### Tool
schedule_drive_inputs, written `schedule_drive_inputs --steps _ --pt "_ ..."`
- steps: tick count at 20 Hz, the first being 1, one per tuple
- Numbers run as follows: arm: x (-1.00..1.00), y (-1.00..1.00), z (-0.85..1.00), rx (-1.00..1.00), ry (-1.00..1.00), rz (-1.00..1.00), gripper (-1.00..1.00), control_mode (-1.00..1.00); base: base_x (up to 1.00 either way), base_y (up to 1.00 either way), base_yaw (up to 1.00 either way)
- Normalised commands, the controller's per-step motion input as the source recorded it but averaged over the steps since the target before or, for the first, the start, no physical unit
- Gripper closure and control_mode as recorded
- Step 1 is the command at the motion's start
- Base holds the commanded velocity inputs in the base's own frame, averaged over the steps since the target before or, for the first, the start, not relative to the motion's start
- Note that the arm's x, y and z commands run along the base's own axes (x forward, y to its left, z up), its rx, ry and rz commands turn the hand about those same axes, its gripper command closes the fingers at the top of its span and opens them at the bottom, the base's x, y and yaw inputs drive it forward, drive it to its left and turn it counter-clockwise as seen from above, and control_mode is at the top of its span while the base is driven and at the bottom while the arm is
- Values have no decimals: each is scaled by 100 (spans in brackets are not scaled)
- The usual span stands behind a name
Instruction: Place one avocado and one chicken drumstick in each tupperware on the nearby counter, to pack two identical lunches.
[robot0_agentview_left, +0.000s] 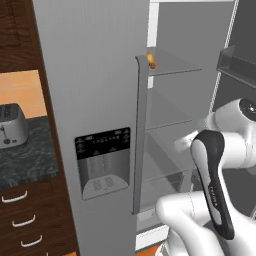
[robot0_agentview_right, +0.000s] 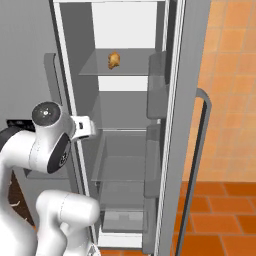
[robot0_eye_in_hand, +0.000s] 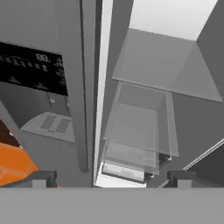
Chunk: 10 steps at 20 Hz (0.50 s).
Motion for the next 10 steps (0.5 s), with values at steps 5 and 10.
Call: schedule_drive_inputs --steps 5,10 --pt "18 2 99 -2 -19 4 -100 -100 0 0 0" --pt "78 -1 88 -2 25 -8 -100 -100 0 0 0"
